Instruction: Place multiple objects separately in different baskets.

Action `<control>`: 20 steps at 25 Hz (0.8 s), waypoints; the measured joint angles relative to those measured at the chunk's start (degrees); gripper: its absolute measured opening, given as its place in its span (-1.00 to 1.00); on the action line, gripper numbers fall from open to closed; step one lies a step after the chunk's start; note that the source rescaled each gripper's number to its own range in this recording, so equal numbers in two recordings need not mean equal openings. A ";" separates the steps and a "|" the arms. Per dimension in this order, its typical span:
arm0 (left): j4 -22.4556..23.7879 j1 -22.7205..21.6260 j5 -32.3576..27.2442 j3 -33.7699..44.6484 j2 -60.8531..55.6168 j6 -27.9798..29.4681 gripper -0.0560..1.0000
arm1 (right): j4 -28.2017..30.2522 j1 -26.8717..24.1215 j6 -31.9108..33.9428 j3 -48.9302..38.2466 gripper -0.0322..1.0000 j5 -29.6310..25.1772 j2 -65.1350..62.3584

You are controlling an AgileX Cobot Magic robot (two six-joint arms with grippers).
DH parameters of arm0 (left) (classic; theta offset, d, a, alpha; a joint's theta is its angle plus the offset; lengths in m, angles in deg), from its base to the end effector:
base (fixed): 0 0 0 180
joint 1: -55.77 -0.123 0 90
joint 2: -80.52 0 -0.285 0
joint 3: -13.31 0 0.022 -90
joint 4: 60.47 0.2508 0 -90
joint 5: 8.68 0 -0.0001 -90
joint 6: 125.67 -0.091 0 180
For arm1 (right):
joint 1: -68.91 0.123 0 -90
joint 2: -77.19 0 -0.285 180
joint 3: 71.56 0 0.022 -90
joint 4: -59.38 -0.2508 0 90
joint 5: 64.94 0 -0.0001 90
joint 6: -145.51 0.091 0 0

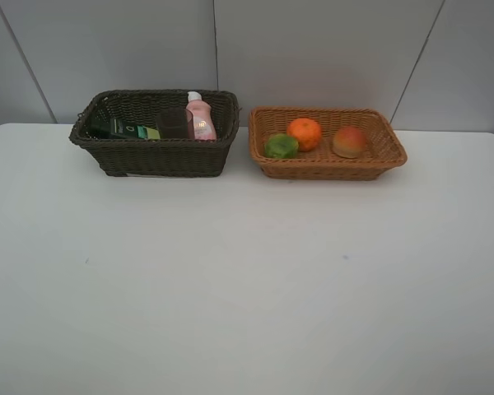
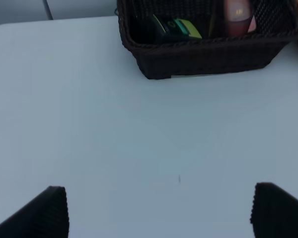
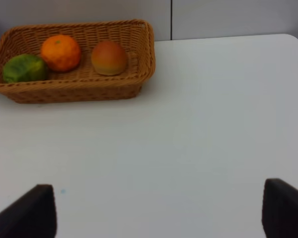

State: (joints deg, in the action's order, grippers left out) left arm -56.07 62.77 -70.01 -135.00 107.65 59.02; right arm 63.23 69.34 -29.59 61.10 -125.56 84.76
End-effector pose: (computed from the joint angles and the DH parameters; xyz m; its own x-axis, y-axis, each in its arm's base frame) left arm 0.0286 0.0027 0.3560 -0.4998 0.0162 -0.8660 0.0414 0.9991 -0.0052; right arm -0.0079 -0.0054 0.2836 -0.4271 0.0492 -0.9029 0.0678 0.9974 0.0223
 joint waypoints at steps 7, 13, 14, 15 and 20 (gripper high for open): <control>-2.30 0.00 -6.11 0.06 -11.14 -0.31 0.91 | 0.00 0.00 0.00 0.00 0.67 0.00 0.00; -4.40 0.00 -7.34 1.81 -15.49 -5.82 0.91 | 0.00 0.00 0.00 0.00 0.67 0.00 0.00; -4.40 0.00 -7.34 2.48 -16.15 -6.17 0.91 | 0.00 0.00 0.00 0.00 0.67 0.00 0.00; -4.40 0.00 -7.34 3.38 -16.75 -6.37 0.91 | 0.00 0.00 0.00 0.00 0.67 0.00 0.00; -5.18 -0.04 -7.20 8.60 -19.73 -5.73 0.91 | 0.00 0.00 0.00 0.00 0.67 0.00 0.00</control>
State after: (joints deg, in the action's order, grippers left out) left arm -61.24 62.73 -77.22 -126.40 87.93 53.29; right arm 63.23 69.34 -29.59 61.10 -125.56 84.76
